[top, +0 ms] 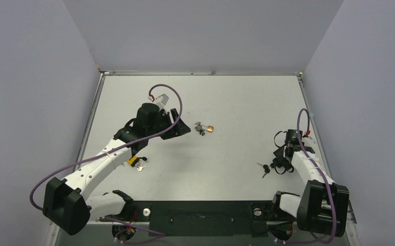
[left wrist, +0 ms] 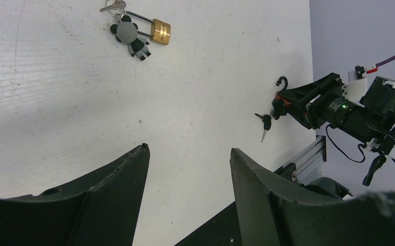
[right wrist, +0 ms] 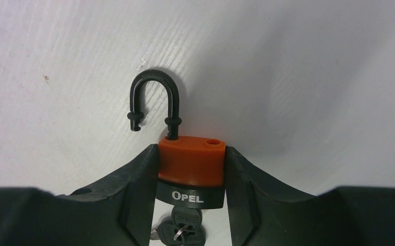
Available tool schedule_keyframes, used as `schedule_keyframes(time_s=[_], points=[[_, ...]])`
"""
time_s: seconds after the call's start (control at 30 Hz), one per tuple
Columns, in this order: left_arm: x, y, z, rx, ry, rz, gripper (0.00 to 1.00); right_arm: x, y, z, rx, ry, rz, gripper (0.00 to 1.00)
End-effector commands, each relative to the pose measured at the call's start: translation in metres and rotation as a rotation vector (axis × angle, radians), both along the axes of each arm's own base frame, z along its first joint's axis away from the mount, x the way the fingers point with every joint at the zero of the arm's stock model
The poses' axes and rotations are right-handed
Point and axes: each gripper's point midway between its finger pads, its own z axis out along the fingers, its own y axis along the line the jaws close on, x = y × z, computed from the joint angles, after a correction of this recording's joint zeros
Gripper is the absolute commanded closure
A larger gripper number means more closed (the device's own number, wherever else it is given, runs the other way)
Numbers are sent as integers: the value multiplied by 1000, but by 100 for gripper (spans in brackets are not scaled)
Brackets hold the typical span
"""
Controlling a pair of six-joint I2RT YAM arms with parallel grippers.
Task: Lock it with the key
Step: Pick up the lock from the center of the board.
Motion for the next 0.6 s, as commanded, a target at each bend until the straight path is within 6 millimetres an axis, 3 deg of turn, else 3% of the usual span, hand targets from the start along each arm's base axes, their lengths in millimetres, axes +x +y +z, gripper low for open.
schedule_keyframes(time_s=[0.0,0.13,0.43,0.57], points=[[4,-2,23,-57,-57,-8,43,7,14,2,3,-27,77,82],[1,-10,29,-100,-61,-64,44,29,48,31,15,-114,197,92],[-4,-33,62,-255,-216,-100,44,70,142,136,269,-524,198,99],[-8,-48,72,-284,-282,-75,44,73,202,173,457,-664,190,100]])
